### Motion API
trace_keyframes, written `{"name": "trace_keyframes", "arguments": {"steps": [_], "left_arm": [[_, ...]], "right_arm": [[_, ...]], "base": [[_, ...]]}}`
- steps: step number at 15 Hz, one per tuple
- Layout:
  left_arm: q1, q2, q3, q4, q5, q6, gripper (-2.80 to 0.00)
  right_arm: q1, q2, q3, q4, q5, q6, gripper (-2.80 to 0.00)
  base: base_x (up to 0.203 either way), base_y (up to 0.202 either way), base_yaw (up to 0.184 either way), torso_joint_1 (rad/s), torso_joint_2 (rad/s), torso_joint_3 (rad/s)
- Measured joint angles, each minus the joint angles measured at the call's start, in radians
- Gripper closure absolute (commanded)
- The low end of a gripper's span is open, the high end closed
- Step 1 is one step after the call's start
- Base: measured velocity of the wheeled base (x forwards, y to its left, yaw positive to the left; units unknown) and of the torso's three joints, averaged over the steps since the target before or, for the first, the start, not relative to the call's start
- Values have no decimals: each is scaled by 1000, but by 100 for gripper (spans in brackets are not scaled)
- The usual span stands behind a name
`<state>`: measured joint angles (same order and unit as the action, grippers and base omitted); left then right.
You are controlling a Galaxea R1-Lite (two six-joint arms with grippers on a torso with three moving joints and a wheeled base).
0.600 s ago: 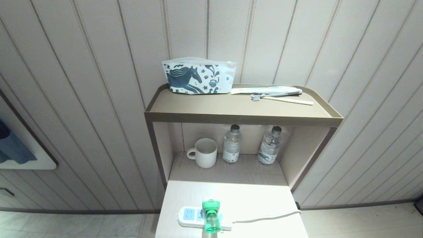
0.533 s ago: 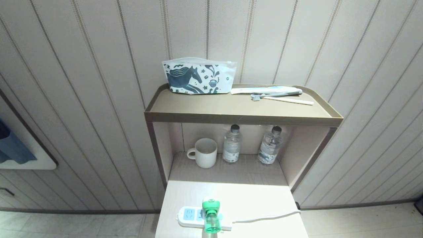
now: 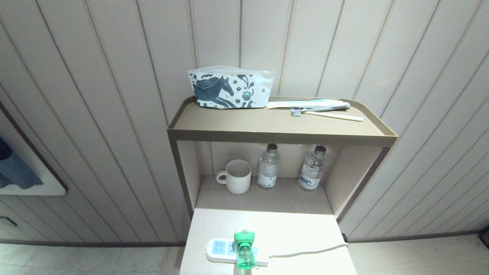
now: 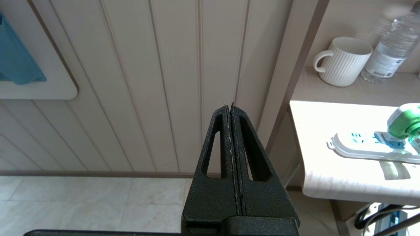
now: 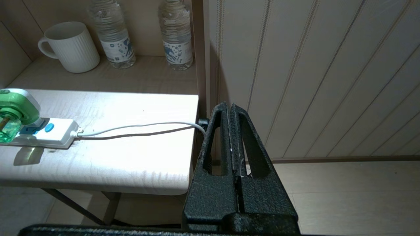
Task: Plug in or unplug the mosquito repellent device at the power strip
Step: Hold the socket with your left hand and unplug it with your right hand
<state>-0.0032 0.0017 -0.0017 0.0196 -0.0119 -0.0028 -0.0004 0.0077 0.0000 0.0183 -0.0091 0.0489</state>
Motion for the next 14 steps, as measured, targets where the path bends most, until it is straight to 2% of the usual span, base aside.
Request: {"name": "trace_keyframes", "arguments": {"steps": [3, 14], "left_arm": [[0, 0, -1, 0, 0, 0, 0], [0, 0, 0, 0, 0, 0, 0]], "right_arm": [[0, 0, 0, 0, 0, 0, 0], [0, 0, 0, 0, 0, 0, 0]], "base": [[-5, 100, 2, 1, 3, 2], [0, 195, 0, 3, 2, 3]]}}
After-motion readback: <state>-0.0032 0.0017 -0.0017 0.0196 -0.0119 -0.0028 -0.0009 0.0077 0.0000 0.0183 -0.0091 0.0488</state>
